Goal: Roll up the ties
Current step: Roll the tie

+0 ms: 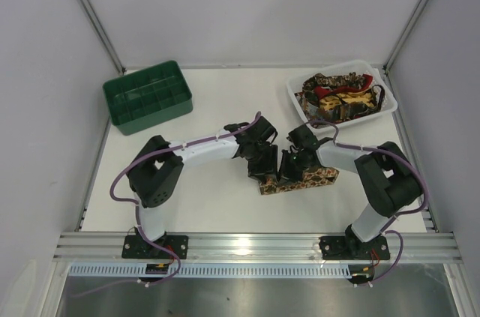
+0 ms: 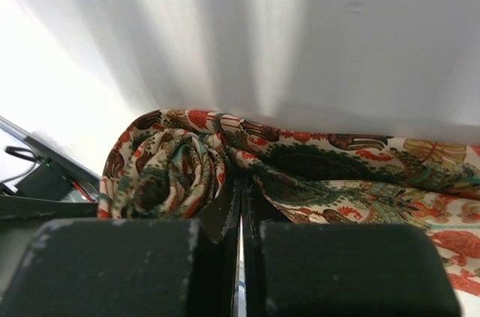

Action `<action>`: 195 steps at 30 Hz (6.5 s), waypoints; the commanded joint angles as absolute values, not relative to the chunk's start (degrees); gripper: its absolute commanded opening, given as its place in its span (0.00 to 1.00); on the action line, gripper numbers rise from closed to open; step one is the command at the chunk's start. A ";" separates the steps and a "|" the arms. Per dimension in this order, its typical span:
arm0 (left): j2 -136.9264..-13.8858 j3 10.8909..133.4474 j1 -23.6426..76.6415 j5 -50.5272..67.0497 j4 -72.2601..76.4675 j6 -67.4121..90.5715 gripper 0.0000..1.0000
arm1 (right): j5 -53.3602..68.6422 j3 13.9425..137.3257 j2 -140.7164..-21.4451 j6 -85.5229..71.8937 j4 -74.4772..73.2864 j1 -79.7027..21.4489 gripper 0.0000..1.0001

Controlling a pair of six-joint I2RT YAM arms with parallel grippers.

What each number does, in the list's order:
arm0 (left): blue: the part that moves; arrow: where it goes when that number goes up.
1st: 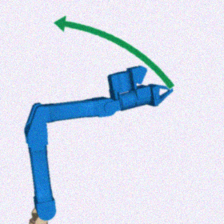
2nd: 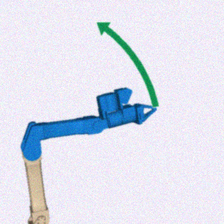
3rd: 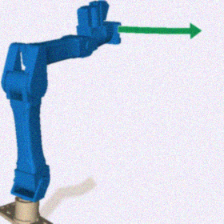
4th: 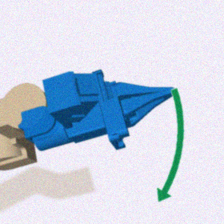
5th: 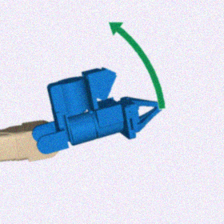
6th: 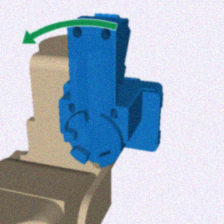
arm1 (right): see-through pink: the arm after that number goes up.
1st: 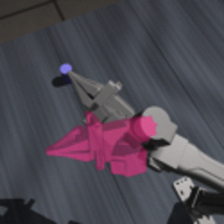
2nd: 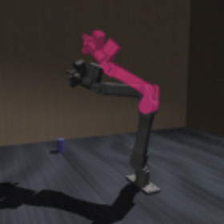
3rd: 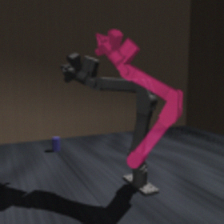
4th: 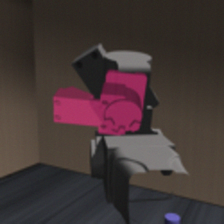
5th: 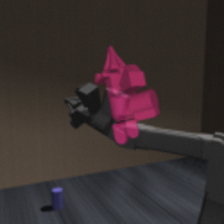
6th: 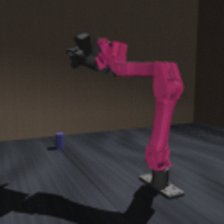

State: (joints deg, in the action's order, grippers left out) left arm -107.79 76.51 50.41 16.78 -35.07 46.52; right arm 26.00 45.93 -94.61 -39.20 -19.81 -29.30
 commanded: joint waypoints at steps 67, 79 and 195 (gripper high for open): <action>-103.55 74.63 50.10 15.74 -33.22 37.97 0.60 | 21.87 43.17 -92.46 -49.30 -16.62 -33.05 0.00; -101.34 72.24 49.75 13.53 -32.87 35.68 0.60 | 20.92 46.14 -88.07 -47.73 -21.43 -31.56 0.00; -114.34 86.13 48.16 21.27 -34.28 37.27 0.49 | 26.63 52.91 -89.56 -33.58 -28.56 -21.19 0.20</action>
State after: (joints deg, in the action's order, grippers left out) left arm -112.88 83.59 47.83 22.57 -34.54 37.06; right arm 27.81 50.48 -91.15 -35.57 -26.52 -22.17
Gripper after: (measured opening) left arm 0.484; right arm 0.205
